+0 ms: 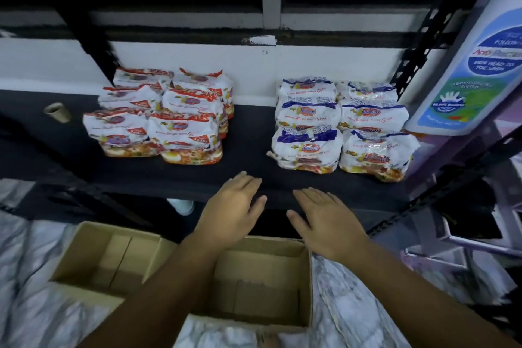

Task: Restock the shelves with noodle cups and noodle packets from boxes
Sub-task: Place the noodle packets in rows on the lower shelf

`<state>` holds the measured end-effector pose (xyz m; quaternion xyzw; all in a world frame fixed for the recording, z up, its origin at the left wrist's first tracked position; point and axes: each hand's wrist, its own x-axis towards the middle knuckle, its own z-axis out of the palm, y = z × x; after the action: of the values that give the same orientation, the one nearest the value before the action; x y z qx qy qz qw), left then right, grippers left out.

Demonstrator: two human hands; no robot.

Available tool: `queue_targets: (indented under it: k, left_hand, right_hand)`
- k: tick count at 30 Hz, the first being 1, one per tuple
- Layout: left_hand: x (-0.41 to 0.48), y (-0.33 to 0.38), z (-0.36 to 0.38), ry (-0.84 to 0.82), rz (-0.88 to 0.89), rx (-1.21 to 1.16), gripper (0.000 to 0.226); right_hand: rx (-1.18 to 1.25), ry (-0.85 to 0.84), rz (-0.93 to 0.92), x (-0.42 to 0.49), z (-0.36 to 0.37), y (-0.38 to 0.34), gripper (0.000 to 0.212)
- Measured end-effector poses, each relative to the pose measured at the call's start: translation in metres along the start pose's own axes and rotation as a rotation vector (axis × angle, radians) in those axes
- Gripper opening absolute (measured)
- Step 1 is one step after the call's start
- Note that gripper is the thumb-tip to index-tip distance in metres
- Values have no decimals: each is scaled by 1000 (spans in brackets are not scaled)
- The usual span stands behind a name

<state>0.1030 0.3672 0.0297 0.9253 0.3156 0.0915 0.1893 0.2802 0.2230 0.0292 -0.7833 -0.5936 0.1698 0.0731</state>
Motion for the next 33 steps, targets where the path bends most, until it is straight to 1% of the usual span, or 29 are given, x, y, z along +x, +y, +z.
queue_targets:
  k: [5,7,15,20,25,29,33]
  left_hand:
    - [-42,1,-16,-118,-110,21,42]
    - [-58,3,-23,-134,-157,29,38]
    - [-99,2,-66,-141,-326,86,41]
    - [-108,-15,-91,-121,-330,90,43]
    - [-108,-52,-110,-130,-345,116,55]
    - [-100,-95,-122,-127,-304,128,57]
    - [-73,-160,-140,-91,-235,122,60]
  right_hand:
    - [31,-105,-54,-7,-7,-31,64]
    - [37,-128,-73,-9,-13,-40,63]
    - [26,-146,-185,-13,-33,-86,62]
    - [20,-154,-223,-6,-35,-111,62]
    - [29,-149,-213,17,-31,-137,62]
    - [41,-156,-173,42,-25,-160,64]
    - [59,-116,-95,82,-19,-190,65]
